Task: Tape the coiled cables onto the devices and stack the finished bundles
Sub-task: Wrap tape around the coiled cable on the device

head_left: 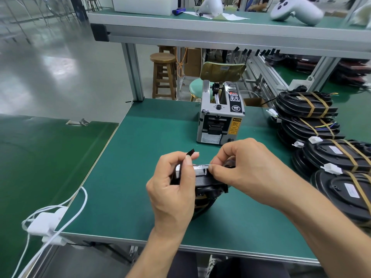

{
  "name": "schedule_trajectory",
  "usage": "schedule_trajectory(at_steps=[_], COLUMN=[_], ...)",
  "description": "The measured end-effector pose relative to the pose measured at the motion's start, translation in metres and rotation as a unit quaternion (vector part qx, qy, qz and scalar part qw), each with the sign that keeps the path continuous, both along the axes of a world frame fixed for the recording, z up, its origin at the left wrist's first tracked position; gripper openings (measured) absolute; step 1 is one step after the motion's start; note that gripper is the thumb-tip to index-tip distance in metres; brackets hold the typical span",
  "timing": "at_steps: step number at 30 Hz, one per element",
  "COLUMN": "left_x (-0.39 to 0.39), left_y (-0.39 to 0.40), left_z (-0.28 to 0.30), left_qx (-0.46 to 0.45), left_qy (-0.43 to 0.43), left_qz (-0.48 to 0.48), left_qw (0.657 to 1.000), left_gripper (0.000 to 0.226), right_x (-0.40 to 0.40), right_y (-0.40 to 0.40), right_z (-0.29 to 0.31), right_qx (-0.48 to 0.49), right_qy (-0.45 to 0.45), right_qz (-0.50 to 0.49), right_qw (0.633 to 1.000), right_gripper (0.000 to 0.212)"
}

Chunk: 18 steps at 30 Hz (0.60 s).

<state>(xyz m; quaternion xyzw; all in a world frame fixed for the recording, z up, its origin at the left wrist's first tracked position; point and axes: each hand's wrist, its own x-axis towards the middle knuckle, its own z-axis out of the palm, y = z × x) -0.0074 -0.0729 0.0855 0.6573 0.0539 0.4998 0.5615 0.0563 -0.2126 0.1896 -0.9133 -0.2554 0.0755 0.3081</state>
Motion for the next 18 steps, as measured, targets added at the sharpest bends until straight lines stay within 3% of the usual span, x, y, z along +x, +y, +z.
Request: schedule_trajectory(at_steps=[12,18], left_x=[0.001,0.001], left_y=[0.002,0.002], left_z=[0.000,-0.001], left_qx=[0.008,-0.009], left_qy=[0.000,0.006], left_qz=[0.003,0.006], left_qw=[1.000,1.000], left_gripper=[0.008,0.007], right_x=[0.000,-0.005], right_y=[-0.003,-0.005], right_z=[-0.002,-0.015], right_qx=[0.028,0.161], right_qy=[0.017,0.065], right_qz=[-0.019,-0.054], right_qw=[0.999,0.983], right_gripper=[0.018,0.017])
